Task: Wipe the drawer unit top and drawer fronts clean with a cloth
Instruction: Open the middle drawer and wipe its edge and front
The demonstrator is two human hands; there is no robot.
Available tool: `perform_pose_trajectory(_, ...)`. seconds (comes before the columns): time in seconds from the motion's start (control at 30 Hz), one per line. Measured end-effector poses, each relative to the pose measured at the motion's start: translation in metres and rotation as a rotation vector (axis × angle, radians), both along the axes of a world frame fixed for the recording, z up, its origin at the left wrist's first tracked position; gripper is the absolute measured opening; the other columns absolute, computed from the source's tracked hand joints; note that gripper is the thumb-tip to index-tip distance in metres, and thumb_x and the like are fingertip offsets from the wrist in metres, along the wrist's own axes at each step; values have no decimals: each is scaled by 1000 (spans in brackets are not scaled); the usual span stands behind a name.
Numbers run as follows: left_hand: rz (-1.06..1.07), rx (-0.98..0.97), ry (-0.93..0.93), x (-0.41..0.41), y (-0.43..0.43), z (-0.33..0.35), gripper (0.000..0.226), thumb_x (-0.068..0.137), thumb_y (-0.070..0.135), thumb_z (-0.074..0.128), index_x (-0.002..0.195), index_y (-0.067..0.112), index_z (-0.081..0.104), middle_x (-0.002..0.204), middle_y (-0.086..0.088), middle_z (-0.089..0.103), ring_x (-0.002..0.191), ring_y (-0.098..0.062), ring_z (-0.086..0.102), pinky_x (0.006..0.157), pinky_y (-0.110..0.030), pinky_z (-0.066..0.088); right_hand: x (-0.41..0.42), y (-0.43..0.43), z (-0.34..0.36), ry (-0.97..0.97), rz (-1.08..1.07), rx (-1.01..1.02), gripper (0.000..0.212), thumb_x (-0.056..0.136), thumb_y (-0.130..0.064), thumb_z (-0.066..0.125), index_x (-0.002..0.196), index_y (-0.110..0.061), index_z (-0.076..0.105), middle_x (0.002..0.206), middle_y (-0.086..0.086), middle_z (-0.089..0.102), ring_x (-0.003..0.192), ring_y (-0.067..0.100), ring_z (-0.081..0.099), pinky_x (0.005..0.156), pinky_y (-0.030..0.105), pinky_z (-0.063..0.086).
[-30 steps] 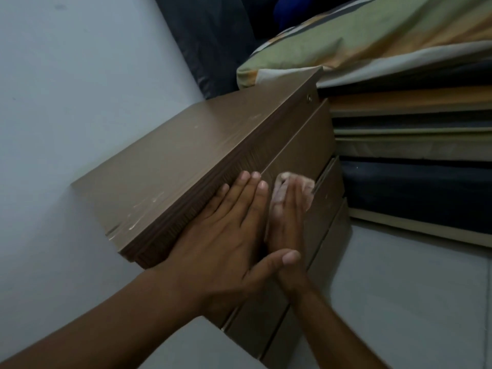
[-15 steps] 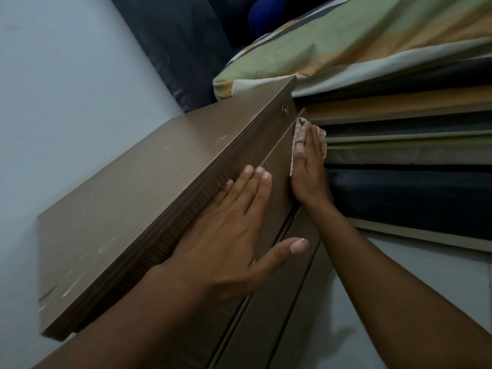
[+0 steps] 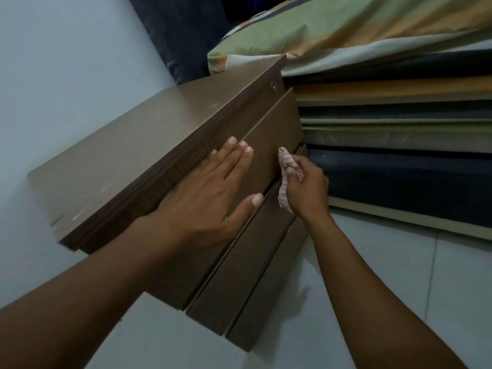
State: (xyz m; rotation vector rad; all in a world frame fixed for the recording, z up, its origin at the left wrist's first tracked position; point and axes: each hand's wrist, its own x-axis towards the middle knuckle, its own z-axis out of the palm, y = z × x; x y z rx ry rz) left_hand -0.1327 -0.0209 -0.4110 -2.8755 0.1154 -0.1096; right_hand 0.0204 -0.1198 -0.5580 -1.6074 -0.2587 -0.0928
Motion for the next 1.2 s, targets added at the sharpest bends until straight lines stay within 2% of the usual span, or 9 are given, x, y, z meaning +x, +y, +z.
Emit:
perform_pose_trajectory(0.17, -21, 81, -62, -48, -2, -14, 75, 94, 35, 35, 159, 14, 3, 168, -6, 3, 154, -17, -7, 124, -35, 2, -81, 0, -10, -142, 68, 78, 29, 101, -16, 51, 127, -22, 64, 121, -1, 69, 114, 18, 62, 99, 45, 51)
perform_pose_trajectory(0.47, 181, -288, -121, -176, -21, -123, 65, 90, 27, 60, 150, 11, 40, 152, -7, 45, 140, -22, 42, 112, -41, 41, -122, -8, -44, -488, 298, -120, 29, 101, -4, 51, 125, -10, 67, 126, 1, 69, 119, 19, 61, 104, 46, 44)
perform_pose_trajectory(0.57, 270, -344, -185, -172, -29, -134, 66, 93, 36, 54, 153, 18, 33, 154, -3, 43, 141, -18, 39, 112, -35, 40, -123, -11, -43, -534, 308, -114, 29, 99, 0, 53, 123, -8, 68, 124, 3, 70, 117, 19, 63, 103, 46, 46)
perform_pose_trajectory(0.67, 319, -405, -244, -159, -38, -134, 70, 96, 42, 49, 157, 22, 22, 160, -2, 33, 147, -14, 26, 115, -24, 23, -125, -12, -39, -530, 320, -76, 29, 99, 0, 53, 123, -7, 68, 123, 2, 71, 116, 17, 64, 102, 45, 49)
perform_pose_trajectory(0.77, 381, -556, -304, -147, -47, -133, 73, 98, 51, 44, 158, 33, 5, 163, 5, 24, 148, -10, 21, 112, -27, 26, -125, -13, -36, -506, 342, -48, 29, 100, -1, 52, 125, -7, 67, 124, 3, 70, 117, 19, 64, 101, 48, 49)
perform_pose_trajectory(0.93, 487, -636, -357, -145, -48, -131, 81, 97, 58, 40, 156, 35, -10, 153, -1, 41, 134, -18, 43, 93, -27, 34, -127, -14, -36, -486, 343, -26, 31, 100, -2, 51, 127, -9, 66, 126, 1, 69, 120, 18, 62, 101, 51, 49)
perform_pose_trajectory(1.07, 528, -619, -327, -142, -50, -131, 90, 94, 61, 42, 156, 31, -16, 149, -4, 46, 131, -20, 45, 99, -34, 41, -128, -16, -34, -494, 357, -13, 31, 100, -1, 51, 126, -8, 66, 125, 2, 69, 119, 18, 63, 101, 50, 50)
perform_pose_trajectory(1.13, 524, -597, -341, -140, -51, -131, 94, 90, 64, 41, 156, 26, -15, 137, -3, 52, 120, -18, 49, 95, -32, 42, -128, -19, -31, -505, 360, -16, 30, 100, -1, 52, 126, -7, 66, 125, 2, 69, 118, 16, 63, 103, 45, 50)
perform_pose_trajectory(1.2, 533, -578, -364, -139, -51, -130, 97, 86, 66, 40, 157, 25, -13, 119, 0, 54, 104, -13, 46, 91, -32, 41, -128, -23, -28, -513, 328, -49, 31, 100, -3, 52, 127, -10, 66, 127, -4, 67, 119, 7, 60, 106, 30, 47)
